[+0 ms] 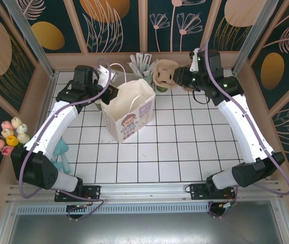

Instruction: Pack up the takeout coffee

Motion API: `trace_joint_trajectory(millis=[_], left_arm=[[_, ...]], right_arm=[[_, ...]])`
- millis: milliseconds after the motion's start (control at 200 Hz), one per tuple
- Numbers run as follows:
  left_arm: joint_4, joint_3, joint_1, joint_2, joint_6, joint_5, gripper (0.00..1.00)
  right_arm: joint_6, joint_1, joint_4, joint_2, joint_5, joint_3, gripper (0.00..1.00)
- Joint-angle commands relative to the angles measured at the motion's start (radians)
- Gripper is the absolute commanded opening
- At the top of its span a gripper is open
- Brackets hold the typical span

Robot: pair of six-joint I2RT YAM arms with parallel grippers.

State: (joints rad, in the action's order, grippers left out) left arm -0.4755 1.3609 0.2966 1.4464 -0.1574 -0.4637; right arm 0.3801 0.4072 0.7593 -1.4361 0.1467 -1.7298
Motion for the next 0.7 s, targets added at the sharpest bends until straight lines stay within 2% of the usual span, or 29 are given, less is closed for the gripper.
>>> trace_joint_trajectory(millis=[0, 230, 420, 696], left_arm=[[-0.008, 0.007, 0.005, -0.026, -0.019, -0.158, 0.00], [-0.035, 0.042, 0.030, -0.017, -0.017, -0.244, 0.00], [-0.033, 0.044, 0.068, 0.029, -0.021, -0.211, 0.00], [-0.024, 0.059, 0.080, 0.045, -0.016, -0.167, 0.00]], right_arm=[[0.016, -0.002, -0.031, -0.020, 0.140, -0.087, 0.33], [0.064, 0.009, -0.051, -0.072, 0.392, -0.132, 0.32], [0.140, 0.035, -0.123, -0.092, 0.603, -0.117, 0.32], [0.224, 0.092, -0.157, -0.098, 0.704, -0.040, 0.32]])
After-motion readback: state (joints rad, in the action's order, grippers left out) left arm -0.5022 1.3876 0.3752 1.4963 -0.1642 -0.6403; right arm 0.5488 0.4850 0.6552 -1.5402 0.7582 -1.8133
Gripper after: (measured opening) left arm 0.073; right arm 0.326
